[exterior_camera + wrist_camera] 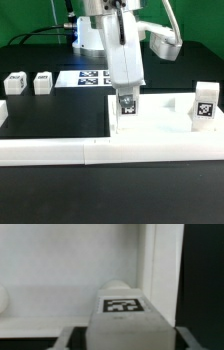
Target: Assemble square table
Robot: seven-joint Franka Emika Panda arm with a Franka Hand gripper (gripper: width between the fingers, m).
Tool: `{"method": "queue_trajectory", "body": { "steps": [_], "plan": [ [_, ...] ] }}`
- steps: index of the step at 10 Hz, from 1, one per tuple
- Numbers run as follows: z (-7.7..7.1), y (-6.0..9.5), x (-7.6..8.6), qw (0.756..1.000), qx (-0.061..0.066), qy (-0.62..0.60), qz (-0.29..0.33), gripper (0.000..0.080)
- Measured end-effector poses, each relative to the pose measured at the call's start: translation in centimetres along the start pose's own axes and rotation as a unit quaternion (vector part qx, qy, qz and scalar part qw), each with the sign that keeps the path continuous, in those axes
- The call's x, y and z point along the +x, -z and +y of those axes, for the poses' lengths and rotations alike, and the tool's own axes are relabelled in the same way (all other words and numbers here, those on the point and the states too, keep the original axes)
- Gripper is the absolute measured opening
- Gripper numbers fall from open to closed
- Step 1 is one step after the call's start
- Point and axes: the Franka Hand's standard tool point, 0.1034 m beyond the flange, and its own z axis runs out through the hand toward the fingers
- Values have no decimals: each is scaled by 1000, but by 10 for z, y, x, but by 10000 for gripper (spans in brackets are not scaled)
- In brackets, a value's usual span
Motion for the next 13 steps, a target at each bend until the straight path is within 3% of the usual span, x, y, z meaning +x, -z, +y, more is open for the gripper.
{"method": "queue_trajectory", "body": {
  "steps": [1,2,3,4,8,10,11,13],
  "plan": [
    [0,0,0,1000,0,21,0,470],
    [-2,1,-1,995,-3,96,6,586],
    [-4,2,-6,982,-9,188,19,586],
    [-3,1,-11,966,-14,257,25,637],
    [-3,1,-7,910,-19,414,23,649],
    [-4,-1,-8,802,-22,595,33,649],
    [-3,-2,-8,793,-21,608,35,649],
    [-3,-2,-8,804,-20,593,35,622]
  ]
}}
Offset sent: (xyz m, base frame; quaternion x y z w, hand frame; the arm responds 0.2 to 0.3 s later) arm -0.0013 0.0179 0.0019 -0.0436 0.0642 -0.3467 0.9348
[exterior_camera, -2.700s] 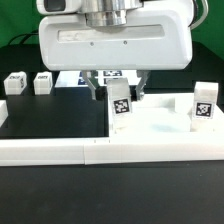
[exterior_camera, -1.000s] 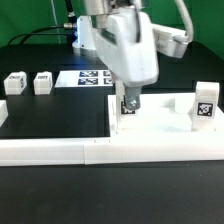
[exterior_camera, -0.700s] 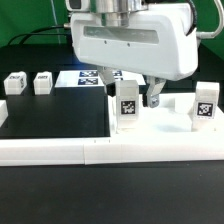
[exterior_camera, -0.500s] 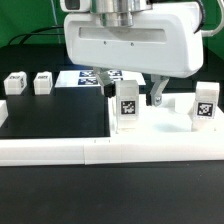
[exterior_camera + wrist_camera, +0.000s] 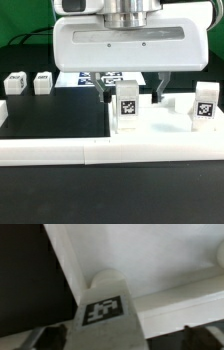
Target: Assemble square table
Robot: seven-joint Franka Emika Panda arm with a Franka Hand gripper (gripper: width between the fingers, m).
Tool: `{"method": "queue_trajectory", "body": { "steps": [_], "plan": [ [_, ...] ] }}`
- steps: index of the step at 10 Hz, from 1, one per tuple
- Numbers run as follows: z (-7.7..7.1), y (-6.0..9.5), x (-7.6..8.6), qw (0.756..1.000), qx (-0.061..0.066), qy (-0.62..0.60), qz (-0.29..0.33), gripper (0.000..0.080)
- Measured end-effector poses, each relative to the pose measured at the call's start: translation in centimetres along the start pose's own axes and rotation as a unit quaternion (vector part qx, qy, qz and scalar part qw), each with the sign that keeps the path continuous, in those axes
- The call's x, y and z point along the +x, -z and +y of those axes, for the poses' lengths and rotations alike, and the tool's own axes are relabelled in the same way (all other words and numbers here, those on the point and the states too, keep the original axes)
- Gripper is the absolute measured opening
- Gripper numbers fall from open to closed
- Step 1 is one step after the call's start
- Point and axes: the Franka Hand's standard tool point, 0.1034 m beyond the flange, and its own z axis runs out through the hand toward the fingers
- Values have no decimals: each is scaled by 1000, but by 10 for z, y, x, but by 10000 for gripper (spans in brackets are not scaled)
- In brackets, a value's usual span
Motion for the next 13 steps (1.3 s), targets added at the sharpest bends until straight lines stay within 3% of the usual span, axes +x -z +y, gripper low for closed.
{"method": "queue_trajectory", "body": {
  "steps": [2,5,7,10,11,13],
  "plan": [
    [1,-1,-1,997,0,-74,-1,294],
    [3,-2,0,981,3,-195,-2,295],
    [6,-2,1,929,10,-369,-5,295],
    [6,-3,0,817,41,-574,-29,295],
    [7,-4,0,801,49,-595,-33,295],
    [6,-4,-1,816,49,-575,-33,295]
  ]
}}
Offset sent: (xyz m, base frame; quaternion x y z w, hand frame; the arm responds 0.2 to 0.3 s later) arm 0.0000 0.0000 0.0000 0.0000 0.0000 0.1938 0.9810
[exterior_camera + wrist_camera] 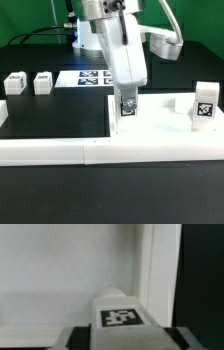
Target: Assemble square table
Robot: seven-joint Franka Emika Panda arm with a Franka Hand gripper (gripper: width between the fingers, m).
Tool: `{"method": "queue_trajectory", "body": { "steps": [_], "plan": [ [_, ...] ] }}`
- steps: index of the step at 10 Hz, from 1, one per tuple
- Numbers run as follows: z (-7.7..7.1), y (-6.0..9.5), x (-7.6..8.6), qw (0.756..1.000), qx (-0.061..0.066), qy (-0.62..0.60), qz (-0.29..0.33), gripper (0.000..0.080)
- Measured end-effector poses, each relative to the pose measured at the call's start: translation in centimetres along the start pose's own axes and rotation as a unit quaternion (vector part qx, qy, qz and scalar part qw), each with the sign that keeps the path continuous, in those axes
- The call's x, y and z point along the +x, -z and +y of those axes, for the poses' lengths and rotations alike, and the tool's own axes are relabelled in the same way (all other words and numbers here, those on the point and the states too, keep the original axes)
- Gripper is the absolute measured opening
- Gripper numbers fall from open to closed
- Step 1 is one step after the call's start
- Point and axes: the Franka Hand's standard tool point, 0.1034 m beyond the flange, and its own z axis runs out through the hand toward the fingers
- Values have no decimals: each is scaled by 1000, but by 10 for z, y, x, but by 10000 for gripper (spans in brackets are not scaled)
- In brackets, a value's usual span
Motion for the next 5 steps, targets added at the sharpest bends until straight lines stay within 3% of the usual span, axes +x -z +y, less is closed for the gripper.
{"method": "queue_trajectory", "body": {
  "steps": [1,2,3,4,5],
  "plan": [
    [0,0,0,999,-2,37,3,394],
    [-1,0,-2,993,-4,114,7,571],
    [-1,0,-2,980,-5,197,8,571],
    [-1,0,-1,975,-7,220,9,633],
    [-1,0,-1,967,-7,256,9,645]
  ]
}}
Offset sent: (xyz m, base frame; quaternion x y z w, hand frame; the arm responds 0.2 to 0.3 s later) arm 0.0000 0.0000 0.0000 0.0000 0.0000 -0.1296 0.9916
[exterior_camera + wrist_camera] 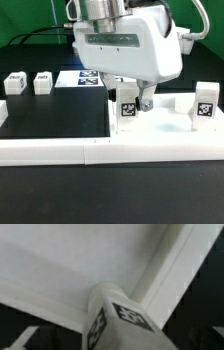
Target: Assemble square table
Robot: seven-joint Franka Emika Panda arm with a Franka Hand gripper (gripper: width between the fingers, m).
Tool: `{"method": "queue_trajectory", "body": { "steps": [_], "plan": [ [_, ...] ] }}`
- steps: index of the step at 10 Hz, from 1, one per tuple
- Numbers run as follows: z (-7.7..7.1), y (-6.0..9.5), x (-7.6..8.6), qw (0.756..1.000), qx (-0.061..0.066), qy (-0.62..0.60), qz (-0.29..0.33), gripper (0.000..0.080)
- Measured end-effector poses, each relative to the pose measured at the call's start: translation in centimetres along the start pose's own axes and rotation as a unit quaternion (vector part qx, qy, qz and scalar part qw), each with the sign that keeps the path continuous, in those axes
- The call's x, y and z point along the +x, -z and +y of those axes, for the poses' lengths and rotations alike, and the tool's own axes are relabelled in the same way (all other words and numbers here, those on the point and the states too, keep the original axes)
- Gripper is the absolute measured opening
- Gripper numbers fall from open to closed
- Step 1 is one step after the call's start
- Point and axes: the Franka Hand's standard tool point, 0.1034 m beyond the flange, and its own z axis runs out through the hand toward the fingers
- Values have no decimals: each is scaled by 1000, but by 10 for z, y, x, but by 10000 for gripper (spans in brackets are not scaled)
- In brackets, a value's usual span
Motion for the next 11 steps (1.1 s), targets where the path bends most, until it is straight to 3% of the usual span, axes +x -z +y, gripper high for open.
{"method": "queue_trajectory", "body": {
  "steps": [3,4,6,8,10,11],
  "plan": [
    [0,0,0,995,-1,101,0,649],
    [-2,0,-1,977,-15,211,5,649],
    [2,-1,-3,926,-28,377,-13,649],
    [2,0,-1,936,-27,350,-9,649],
    [2,0,-1,939,-27,344,-9,391],
    [2,0,-1,954,-27,299,-8,391]
  ]
}}
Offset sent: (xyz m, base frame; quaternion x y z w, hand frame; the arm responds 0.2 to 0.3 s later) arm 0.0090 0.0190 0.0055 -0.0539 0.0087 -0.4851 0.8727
